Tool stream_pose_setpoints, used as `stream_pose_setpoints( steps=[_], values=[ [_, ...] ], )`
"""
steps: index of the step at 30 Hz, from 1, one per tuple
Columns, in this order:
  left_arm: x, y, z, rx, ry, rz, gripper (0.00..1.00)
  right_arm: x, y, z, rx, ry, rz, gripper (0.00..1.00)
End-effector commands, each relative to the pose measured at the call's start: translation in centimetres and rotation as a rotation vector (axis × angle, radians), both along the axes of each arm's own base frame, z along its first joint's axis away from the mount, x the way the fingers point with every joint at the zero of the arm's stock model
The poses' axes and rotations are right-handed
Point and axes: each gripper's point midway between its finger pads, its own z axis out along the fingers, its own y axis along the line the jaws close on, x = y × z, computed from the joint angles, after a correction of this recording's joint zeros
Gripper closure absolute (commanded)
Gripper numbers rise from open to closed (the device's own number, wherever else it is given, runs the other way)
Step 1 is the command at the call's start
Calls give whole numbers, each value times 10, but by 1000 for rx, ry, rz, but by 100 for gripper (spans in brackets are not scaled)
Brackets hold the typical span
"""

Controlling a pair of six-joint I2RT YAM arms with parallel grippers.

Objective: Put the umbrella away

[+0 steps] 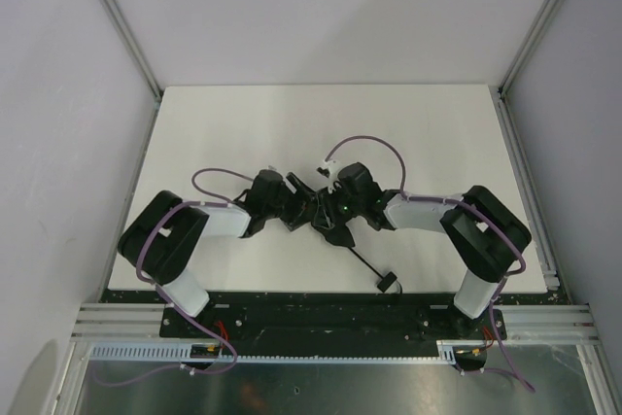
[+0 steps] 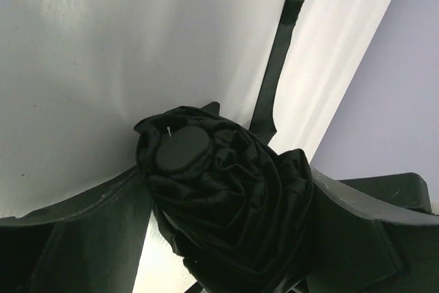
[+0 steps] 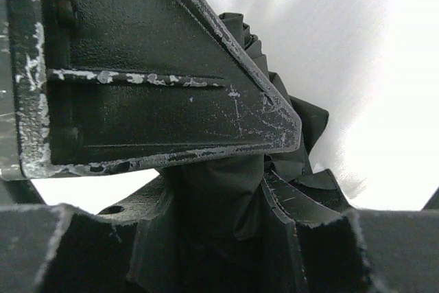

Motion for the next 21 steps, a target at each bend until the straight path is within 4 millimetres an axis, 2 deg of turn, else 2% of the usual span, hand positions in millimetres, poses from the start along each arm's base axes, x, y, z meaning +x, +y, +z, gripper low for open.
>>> stream_pose_setpoints(
  steps=[1,9,13,16,18,21],
  values=[
    [-32,20,-46,154,117,-42,20,-1,29,60,256,-18,66,100],
    [-33,10,-43,134,96,-58,30,0,43,73,377,31,57,100],
    [-30,8,-39,112,66,-60,51,-6,48,83,433,50,88,100],
    [-28,6,-35,96,38,-60,68,-8,46,81,422,66,86,100],
    [-26,6,-32,91,24,-56,78,-7,41,75,395,81,68,91],
    [-25,7,-30,87,13,-52,90,-3,29,62,318,78,17,70]
  ],
)
